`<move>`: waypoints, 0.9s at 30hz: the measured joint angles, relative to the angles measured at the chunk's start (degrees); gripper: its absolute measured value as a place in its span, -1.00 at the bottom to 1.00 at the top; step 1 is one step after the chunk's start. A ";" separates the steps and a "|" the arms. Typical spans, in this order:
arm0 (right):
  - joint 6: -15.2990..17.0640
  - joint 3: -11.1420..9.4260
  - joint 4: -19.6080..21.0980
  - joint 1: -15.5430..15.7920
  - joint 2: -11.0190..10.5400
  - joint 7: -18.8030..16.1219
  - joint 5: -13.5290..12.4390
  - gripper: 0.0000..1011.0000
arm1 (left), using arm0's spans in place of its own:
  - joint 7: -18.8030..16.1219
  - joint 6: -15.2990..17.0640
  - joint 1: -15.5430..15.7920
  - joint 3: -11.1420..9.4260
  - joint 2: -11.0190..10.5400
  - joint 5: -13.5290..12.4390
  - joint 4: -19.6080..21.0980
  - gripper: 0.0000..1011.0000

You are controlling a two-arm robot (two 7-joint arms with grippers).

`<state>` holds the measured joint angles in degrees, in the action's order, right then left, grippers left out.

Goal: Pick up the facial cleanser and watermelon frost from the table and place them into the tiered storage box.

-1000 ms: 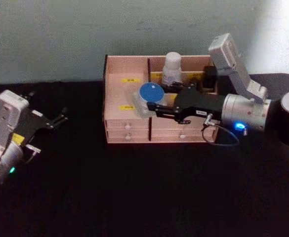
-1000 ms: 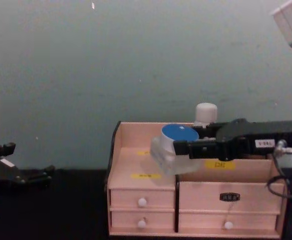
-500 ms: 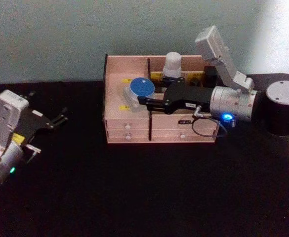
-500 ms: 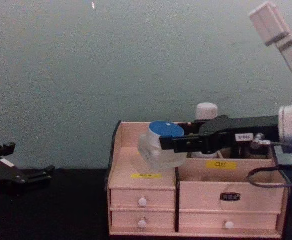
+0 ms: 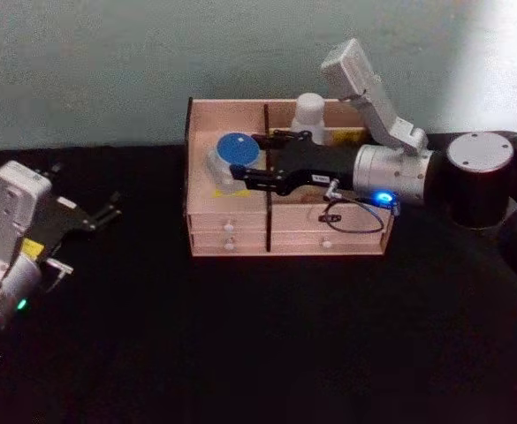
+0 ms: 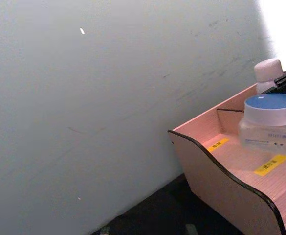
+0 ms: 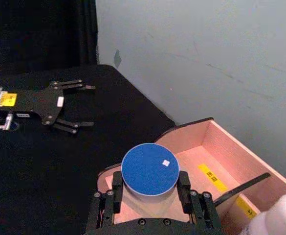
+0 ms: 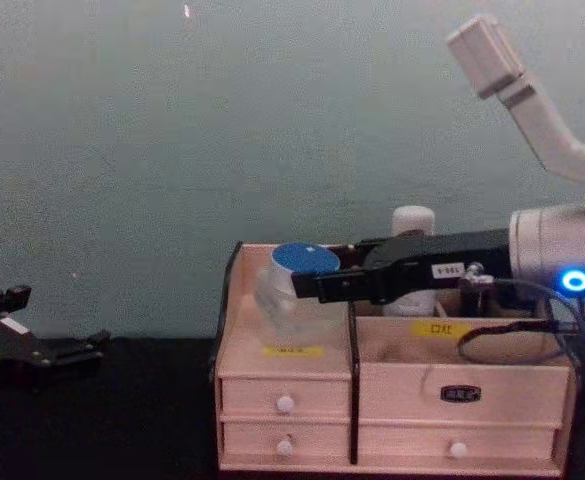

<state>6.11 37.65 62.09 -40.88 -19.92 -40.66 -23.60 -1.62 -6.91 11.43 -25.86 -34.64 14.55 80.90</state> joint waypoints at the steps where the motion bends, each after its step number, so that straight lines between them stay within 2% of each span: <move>1: -0.01 0.06 -0.37 -0.21 0.21 -0.03 0.09 0.35 | 0.00 0.00 0.00 0.00 0.00 0.00 0.00 0.98; 14: 0.52 0.84 -6.59 -2.86 3.34 -1.14 1.34 0.35 | 0.00 0.00 0.00 0.00 0.00 0.00 0.00 0.98; 27: 0.95 0.74 -9.97 -4.08 4.96 -1.33 2.16 0.35 | 0.00 0.00 0.00 0.00 0.00 0.00 0.00 0.98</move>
<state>7.06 38.38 52.11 -44.96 -14.95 -41.99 -21.44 -1.62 -6.91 11.43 -25.86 -34.64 14.55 80.90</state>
